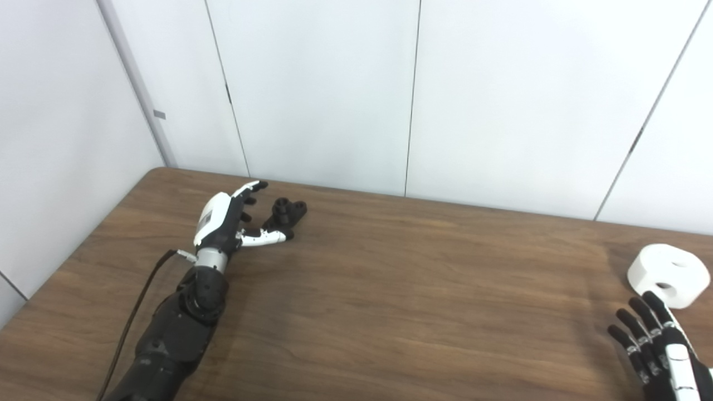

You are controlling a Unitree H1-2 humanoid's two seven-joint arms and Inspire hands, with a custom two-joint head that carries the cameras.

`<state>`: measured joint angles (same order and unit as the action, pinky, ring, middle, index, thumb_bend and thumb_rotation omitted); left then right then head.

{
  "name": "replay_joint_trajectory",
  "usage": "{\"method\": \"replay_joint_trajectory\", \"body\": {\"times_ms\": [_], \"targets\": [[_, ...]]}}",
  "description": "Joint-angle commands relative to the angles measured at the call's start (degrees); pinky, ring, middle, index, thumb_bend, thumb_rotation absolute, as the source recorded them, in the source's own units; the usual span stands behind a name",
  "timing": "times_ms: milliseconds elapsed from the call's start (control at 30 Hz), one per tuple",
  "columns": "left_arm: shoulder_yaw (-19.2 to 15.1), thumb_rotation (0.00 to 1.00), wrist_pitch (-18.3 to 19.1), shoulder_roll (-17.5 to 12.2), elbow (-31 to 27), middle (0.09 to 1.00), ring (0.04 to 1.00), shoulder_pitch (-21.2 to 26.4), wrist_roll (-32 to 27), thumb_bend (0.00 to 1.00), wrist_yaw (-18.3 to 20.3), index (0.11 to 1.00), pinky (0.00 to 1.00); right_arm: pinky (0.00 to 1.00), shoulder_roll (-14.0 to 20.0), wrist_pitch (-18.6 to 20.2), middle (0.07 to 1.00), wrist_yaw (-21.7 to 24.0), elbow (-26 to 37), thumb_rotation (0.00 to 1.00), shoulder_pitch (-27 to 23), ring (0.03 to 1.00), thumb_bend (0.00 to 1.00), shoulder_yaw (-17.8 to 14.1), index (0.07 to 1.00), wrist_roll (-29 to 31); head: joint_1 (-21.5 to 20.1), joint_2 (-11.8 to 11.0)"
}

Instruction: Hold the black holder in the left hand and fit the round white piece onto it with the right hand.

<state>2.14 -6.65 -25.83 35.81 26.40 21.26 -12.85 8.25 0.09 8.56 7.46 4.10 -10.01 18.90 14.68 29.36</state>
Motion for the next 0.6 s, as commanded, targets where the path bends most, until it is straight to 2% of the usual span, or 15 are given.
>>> {"method": "replay_joint_trajectory", "body": {"times_ms": [0,167,567], "targets": [[0.37,0.28,1.23,-1.24,-0.13,0.880,0.863,2.09,0.10,1.00,1.71,0.850,0.80,0.85,0.17,-2.28,0.926,0.85,2.35,0.75,-0.43,0.905,0.31,0.00,0.917,0.78,0.09,0.07],[0.58,0.27,2.13,-1.14,-0.90,0.869,0.850,2.68,0.40,1.00,2.41,0.847,0.77,0.84,0.12,-2.56,0.921,1.22,2.34,0.76,-0.25,0.901,0.32,-0.01,0.915,1.04,-0.13,0.22],[2.20,0.26,4.19,-2.08,-3.09,0.863,0.846,2.32,1.17,1.00,5.65,0.821,0.77,0.86,-0.25,-1.82,0.929,0.71,4.11,0.78,0.06,0.906,0.33,-0.13,0.923,1.26,-0.99,1.11]]}}
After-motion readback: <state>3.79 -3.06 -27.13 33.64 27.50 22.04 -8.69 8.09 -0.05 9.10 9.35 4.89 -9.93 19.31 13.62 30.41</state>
